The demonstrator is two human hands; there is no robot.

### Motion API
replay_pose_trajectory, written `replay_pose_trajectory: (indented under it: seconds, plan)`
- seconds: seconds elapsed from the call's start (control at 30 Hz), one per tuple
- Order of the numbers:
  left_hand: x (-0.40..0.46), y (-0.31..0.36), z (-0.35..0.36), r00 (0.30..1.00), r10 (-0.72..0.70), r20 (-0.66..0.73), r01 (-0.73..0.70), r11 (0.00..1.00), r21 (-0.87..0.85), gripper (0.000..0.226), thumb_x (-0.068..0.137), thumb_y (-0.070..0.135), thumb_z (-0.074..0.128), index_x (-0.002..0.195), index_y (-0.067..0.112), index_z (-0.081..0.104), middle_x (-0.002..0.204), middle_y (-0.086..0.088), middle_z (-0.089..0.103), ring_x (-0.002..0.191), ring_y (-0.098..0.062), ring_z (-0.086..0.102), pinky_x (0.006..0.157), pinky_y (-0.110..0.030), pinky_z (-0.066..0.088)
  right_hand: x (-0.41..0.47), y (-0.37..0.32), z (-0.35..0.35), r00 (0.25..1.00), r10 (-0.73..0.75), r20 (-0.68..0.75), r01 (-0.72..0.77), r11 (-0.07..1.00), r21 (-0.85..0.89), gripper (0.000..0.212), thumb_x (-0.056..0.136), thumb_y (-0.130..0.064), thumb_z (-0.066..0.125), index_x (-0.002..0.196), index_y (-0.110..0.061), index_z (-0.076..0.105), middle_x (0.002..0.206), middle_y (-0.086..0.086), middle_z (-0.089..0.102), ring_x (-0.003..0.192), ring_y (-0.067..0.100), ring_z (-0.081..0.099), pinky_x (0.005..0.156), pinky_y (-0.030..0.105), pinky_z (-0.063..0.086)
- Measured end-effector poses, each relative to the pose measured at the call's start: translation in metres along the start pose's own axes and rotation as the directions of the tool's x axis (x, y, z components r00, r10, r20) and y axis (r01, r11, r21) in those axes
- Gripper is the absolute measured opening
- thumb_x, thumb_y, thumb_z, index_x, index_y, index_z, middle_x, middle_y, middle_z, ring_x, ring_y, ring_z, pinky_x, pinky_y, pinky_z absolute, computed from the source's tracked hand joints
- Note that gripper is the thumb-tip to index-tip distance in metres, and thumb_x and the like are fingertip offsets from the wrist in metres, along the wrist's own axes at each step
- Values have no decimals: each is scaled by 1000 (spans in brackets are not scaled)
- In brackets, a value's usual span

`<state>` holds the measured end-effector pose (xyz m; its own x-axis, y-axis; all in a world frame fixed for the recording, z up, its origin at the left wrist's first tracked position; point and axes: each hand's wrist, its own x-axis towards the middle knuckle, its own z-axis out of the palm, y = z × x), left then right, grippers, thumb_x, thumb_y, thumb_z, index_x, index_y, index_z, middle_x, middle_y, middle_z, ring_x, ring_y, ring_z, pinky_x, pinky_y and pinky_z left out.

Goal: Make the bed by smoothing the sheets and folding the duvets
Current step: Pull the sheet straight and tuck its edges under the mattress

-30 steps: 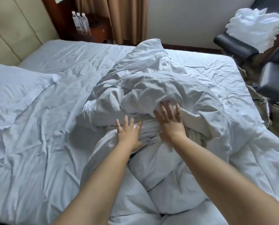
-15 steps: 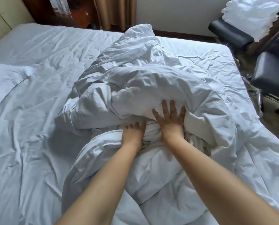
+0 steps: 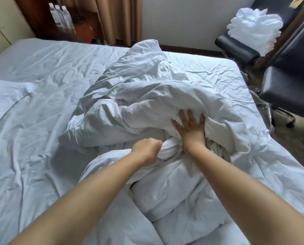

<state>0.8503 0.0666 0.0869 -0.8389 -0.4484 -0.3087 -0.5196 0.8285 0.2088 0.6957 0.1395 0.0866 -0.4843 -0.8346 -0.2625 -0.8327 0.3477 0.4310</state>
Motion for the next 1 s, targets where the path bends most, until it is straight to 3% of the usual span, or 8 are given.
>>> replay_pose_trajectory:
  seconds: [0.1,0.2,0.33,0.5,0.6,0.7,0.77,1.0]
  plan:
    - [-45,-9,-24,1000,21,-8,-21,1000,-13,21,78,1,48,70,14,34,85,-7,54,86,-34,57,60,-32,35,-15,5,-17,999,34,-6,-34,999,26,84,93,-36,48,151,-33,-12,157,8,-25,145,32,-19,109,61,-14]
    - [-100,-39,-45,999,25,-42,-27,999,-36,10,76,6,49,79,15,47,92,-7,63,87,-32,59,61,-31,40,-30,3,-28,997,83,-3,-83,996,27,90,91,-39,53,151,-32,-14,156,10,-26,144,32,-24,109,60,-16]
    - [-151,-77,-44,991,-88,-97,71,983,-169,12,75,9,49,74,20,46,84,0,62,84,-28,59,61,-32,43,-45,-19,-34,987,158,38,-160,985,62,75,98,-27,41,153,-30,-10,157,11,-24,144,34,-22,110,61,-12]
    - [-128,-79,-1,970,-242,6,240,959,-151,21,78,14,57,94,22,46,111,-2,60,103,-28,56,71,-31,40,-55,-65,-34,995,73,72,-77,996,52,60,103,-21,24,153,-29,-7,158,9,-23,145,33,-18,109,62,-15]
    - [-109,-81,5,960,-281,0,280,958,-58,71,71,41,70,131,21,37,130,-4,43,123,-26,42,98,-40,39,-60,-70,-30,996,56,66,-59,997,46,61,103,-20,26,153,-28,-7,157,10,-24,145,34,-19,110,60,-15]
    - [-88,-63,5,969,-249,8,248,968,39,103,73,59,65,151,30,4,153,-7,12,142,-29,13,115,-55,11,-60,-65,-29,998,55,32,-57,996,67,71,99,-22,38,152,-30,-9,156,9,-27,144,34,-21,110,59,-17]
    - [-70,-50,7,973,-229,-13,230,970,76,99,80,59,60,152,32,-3,157,-6,4,145,-29,4,115,-59,2,-57,-58,-27,998,61,35,-64,992,107,83,94,-28,50,151,-32,-11,156,8,-28,144,33,-23,109,57,-19]
    - [-9,-14,12,993,-115,-42,122,948,293,83,87,40,60,152,27,9,155,-10,16,144,-32,12,113,-62,5,-27,-40,-11,1000,20,-15,-17,982,187,94,89,-39,57,152,-30,-12,155,8,-29,143,35,-25,95,55,-35]
